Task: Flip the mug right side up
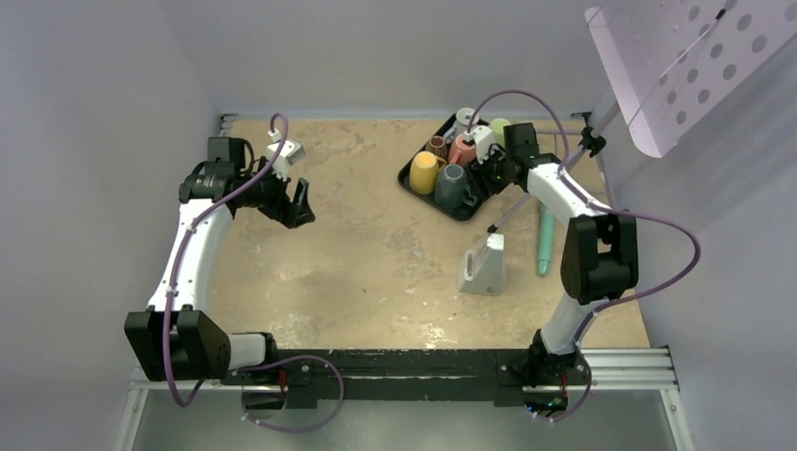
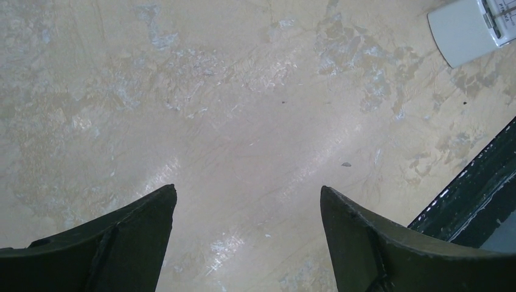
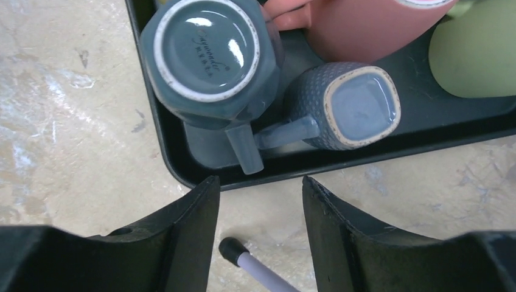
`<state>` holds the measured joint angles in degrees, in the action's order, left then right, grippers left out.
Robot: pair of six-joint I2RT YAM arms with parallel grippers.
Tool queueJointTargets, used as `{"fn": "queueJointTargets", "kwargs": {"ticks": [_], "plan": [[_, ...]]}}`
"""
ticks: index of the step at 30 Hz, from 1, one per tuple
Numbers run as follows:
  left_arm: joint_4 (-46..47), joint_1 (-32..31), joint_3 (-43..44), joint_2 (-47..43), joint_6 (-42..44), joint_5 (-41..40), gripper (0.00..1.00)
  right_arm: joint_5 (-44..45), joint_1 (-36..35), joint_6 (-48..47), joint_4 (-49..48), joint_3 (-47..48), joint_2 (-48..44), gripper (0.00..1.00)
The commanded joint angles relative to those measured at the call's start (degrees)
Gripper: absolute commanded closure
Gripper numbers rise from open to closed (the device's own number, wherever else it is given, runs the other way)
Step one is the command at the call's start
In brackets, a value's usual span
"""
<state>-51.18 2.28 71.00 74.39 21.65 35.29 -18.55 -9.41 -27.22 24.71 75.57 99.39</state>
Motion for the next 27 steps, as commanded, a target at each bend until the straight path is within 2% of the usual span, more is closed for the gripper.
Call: {"fn": "queueJointTargets", "kwargs": {"ticks": [1,2,3,4,8,21,24,27], "plan": [[0.6,0.2,1.3,-1.4,1.4,-0.3,0.09,-1.8,0.0,-1.6,-1.7,3.9,2.6,0.47],[1.0,0.3,1.2,-1.4,1.2,-0.4,0.09,-2.3,0.1,-1.6,-2.1,4.1,3.4,0.48],[1.3,0.2,1.1,-1.3,0.9,-0.4,0.1,-2.9,0.0,-1.5,-2.2,4.4,-2.2,0.48],[1.6,0.2,1.1,-1.1,0.6,-0.4,0.1,-3.1,-0.1,-0.9,-2.4,4.7,4.2,0.49],[2.0,0.2,1.5,-0.7,0.0,-0.3,0.1,-3.6,-0.8,-0.1,-3.2,4.2,6.9,0.52],[1.8,0.2,1.2,0.1,-0.3,1.0,0.11,-1.9,-5.6,3.5,-11.4,-3.4,4.2,0.53],[1.8,0.2,0.7,-0.2,-0.3,1.0,0.11,0.2,-5.8,6.2,-13.2,-3.5,4.9,0.61],[1.6,0.2,0.5,-0.5,-0.3,1.0,0.11,1.6,-5.8,7.8,-12.0,-2.3,6.1,0.76]]}}
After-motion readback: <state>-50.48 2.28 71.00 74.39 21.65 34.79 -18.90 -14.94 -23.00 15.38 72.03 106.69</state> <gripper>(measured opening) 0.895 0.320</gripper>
